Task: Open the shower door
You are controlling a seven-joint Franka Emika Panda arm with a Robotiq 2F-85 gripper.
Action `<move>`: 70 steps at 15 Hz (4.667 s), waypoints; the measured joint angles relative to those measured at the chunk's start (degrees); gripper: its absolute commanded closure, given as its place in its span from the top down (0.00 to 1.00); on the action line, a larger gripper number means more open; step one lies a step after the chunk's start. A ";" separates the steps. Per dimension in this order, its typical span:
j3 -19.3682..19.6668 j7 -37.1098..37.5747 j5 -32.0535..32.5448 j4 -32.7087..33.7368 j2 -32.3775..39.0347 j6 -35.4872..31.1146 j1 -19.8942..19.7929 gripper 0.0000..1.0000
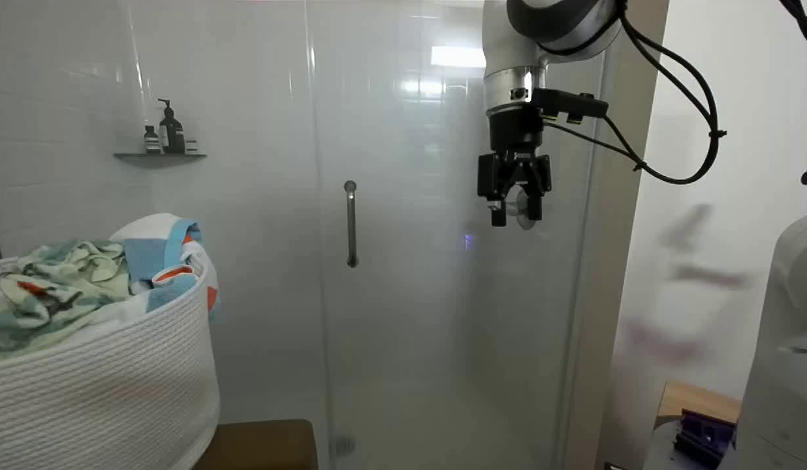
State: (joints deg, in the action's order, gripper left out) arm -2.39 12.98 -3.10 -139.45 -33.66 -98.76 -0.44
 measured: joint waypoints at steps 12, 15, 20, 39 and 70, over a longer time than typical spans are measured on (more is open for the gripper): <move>0.00 0.00 0.00 0.00 0.00 0.00 0.00 1.00; 0.00 0.00 0.00 0.00 0.00 0.00 0.00 1.00; 0.00 0.00 0.00 0.00 0.00 0.00 0.00 1.00; -6.51 2.86 4.80 -0.17 6.04 -29.10 0.56 1.00; 13.37 -23.66 -9.44 -1.74 18.55 -54.11 13.41 1.00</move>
State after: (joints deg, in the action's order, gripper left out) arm 10.98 -10.69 -12.54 -141.19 -15.11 -152.87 12.97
